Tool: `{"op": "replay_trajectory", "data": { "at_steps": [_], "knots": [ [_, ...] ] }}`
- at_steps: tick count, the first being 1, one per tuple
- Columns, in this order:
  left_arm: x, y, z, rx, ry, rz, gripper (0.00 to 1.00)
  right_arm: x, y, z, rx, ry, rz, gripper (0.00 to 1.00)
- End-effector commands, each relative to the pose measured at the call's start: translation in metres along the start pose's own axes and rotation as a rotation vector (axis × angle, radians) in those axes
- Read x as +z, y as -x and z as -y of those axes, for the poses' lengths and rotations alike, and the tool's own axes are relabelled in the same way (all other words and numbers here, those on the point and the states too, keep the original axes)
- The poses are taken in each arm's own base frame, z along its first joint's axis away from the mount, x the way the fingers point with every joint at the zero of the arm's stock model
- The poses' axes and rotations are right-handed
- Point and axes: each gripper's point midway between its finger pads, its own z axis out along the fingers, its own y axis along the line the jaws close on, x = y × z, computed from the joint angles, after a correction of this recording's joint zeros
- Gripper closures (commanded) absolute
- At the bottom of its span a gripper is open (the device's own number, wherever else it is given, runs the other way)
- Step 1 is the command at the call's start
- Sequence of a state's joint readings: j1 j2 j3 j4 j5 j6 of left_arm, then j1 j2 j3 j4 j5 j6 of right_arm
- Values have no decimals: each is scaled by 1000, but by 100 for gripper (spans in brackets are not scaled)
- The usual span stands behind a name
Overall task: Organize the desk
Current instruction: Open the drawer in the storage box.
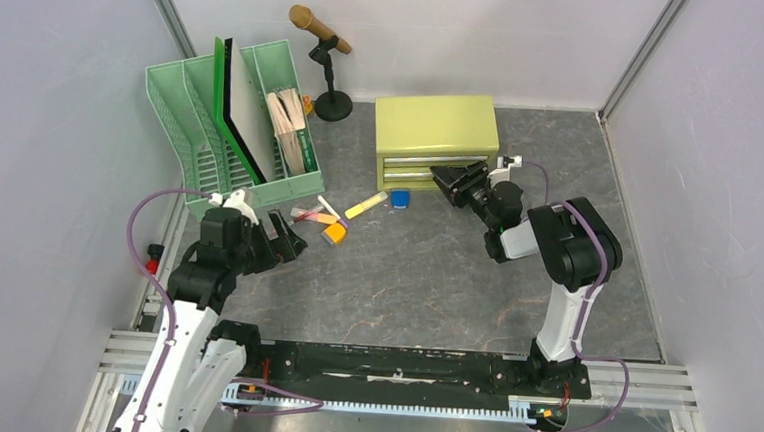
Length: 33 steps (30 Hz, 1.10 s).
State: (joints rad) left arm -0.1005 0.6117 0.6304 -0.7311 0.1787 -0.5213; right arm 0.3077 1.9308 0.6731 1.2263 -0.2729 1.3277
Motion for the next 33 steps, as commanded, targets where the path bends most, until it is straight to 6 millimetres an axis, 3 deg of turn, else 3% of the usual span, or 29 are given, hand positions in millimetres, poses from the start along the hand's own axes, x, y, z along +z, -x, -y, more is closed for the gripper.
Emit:
{"op": "replay_trajectory", "data": {
  "at_steps": [1,13,26,31,33],
  "knots": [
    [-9,15,13,32,-48,56,0,15,13,-18,31,82,53,48],
    [-7,13,14,33,-54,36,0,31,22,-25,18,107,76,49],
    [-9,13,15,35,-58,46,0,39,26,-16,91,149,134,54],
    [-9,13,15,34,-57,45,0,40,26,-19,92,178,143,69],
    [-9,13,15,34,-57,43,0,39,27,-20,87,185,146,85]
  ]
}}
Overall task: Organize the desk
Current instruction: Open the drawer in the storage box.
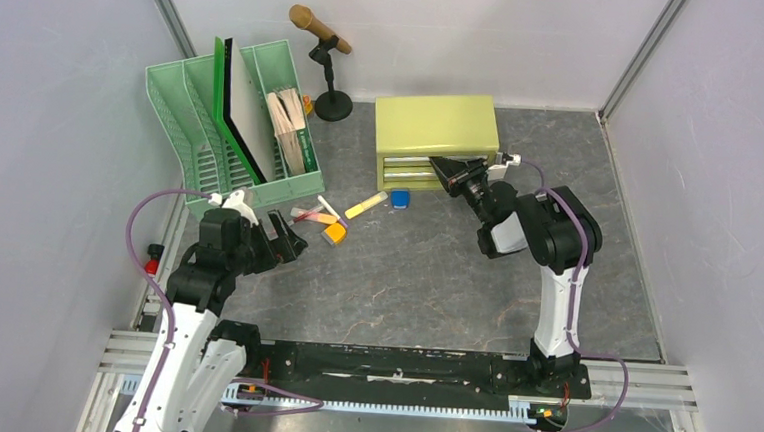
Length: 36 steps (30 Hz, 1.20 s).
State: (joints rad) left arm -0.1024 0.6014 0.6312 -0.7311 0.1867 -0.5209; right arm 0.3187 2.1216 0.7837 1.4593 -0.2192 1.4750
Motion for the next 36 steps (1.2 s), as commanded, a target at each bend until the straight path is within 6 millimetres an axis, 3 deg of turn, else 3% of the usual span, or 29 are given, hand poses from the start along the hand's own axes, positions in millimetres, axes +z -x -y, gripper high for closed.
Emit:
{"op": "replay_trajectory", "data": {
  "at_steps": [1,2,3,14,36],
  "knots": [
    [-6,13,12,31,-42,39,0,13,12,-13,-31,59,66,92],
    [-6,13,12,30,-42,38,0,12,11,-14,-34,60,62,99],
    [-6,13,12,30,-41,39,0,11,10,-14,-41,59,57,100],
    [-5,14,8,22,-18,40,0,-11,-5,-16,-114,3,13,100],
    [-7,15,7,20,-13,51,0,-80,-29,-14,-53,-11,-2,100]
  ]
}}
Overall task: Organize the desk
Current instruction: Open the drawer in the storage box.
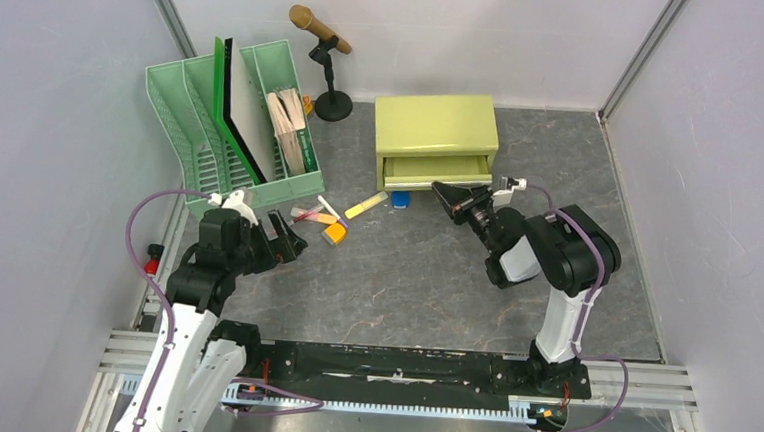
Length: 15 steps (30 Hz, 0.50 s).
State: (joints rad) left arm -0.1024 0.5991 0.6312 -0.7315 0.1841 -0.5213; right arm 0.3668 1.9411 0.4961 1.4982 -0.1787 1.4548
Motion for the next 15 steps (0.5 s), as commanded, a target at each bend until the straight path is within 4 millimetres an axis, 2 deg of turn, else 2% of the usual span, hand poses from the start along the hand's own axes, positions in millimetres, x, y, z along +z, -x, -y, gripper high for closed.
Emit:
{"op": "replay_trajectory", "data": {
  "at_steps": [1,6,15],
  "knots": [
    [-7,15,8,20,-15,49,0,-21,-2,-6,-48,50,16,100],
    [-7,15,8,20,-15,47,0,-37,-3,-7,-28,48,29,100],
    [-6,15,7,21,-14,49,0,-46,-14,-6,-8,45,-1,100]
  ]
}}
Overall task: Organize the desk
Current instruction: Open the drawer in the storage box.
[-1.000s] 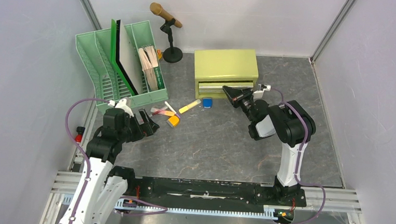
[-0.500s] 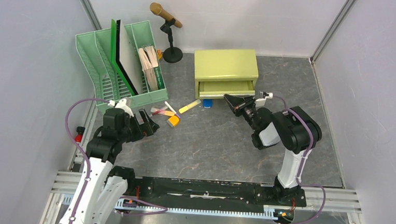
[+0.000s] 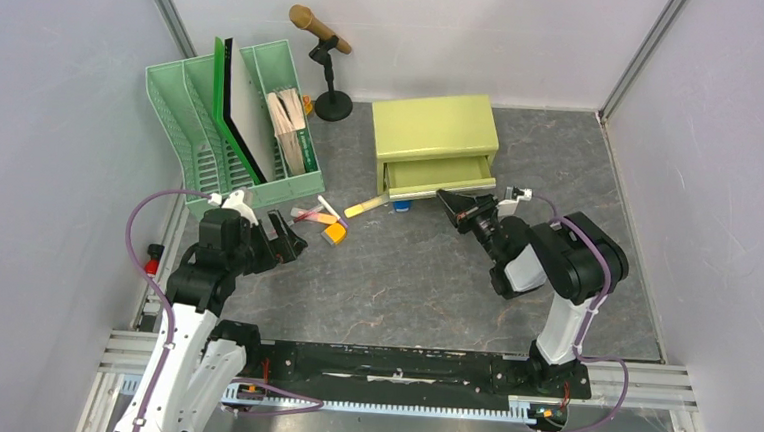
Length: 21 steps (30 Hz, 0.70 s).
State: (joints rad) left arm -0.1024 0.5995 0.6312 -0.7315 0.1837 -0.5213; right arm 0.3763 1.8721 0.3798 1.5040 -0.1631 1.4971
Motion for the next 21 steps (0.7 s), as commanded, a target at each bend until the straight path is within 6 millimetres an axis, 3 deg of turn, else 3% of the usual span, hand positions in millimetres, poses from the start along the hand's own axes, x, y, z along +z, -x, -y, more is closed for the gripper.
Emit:
{"op": "replay_trajectory", "data": {
  "at_steps": [1,9,15,21],
  "knots": [
    [-7,15,8,21,-14,52,0,-19,-8,-9,-55,88,-5,100],
    [-7,15,7,19,-11,52,0,-25,-13,-14,-57,94,-17,98],
    [-5,14,7,18,-10,45,0,-32,-15,-13,-67,80,-25,60],
    [-5,14,6,17,-8,45,0,-33,-18,-18,-101,78,-46,38]
  ]
}}
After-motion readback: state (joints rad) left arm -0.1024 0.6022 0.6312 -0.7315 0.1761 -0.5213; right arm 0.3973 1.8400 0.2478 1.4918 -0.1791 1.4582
